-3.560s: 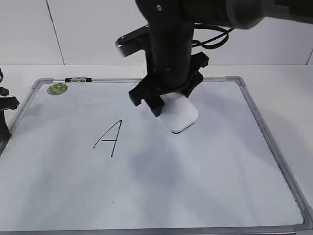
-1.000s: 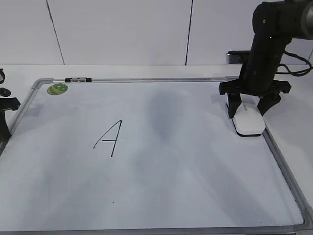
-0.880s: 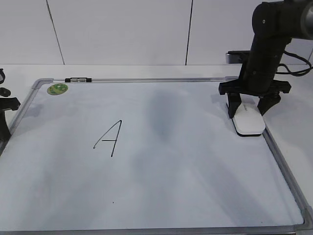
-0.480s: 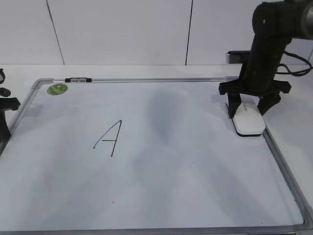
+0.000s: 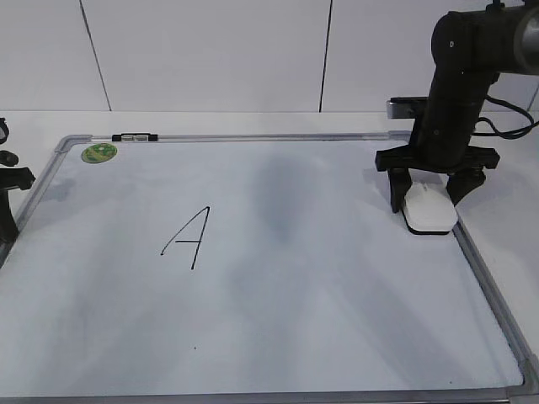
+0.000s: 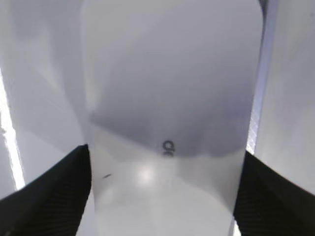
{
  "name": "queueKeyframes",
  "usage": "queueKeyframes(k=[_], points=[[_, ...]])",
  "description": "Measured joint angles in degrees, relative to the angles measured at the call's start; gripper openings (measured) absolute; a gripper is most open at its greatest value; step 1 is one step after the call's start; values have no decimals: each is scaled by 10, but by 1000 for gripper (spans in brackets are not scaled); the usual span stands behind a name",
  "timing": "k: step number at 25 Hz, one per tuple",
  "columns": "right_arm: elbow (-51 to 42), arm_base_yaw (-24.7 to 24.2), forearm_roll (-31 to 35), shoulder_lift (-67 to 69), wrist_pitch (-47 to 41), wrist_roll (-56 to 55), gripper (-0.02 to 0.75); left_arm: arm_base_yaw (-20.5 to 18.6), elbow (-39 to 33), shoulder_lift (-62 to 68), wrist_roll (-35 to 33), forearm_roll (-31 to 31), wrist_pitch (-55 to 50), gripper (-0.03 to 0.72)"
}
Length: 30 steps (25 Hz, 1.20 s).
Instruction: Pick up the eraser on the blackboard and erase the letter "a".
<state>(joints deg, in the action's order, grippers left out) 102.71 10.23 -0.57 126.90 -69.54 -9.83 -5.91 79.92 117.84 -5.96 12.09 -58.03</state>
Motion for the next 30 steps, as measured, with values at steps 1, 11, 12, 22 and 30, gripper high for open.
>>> queueKeyframes(k=[1, 11, 12, 22, 30], points=[[0, 0, 0, 0, 0, 0, 646, 0, 0, 0, 0, 0, 0, 18], [21, 0, -18, -30, -1, 1, 656, 0, 0, 0, 0, 1, -1, 18], [24, 0, -19, -36, -1, 1, 656, 0, 0, 0, 0, 1, -1, 18], [25, 0, -22, -129, -5, 1, 652, 0, 0, 0, 0, 0, -1, 21], [26, 0, -17, -156, -10, 4, 642, 0, 29, 9, 17, -33, -30, 184]])
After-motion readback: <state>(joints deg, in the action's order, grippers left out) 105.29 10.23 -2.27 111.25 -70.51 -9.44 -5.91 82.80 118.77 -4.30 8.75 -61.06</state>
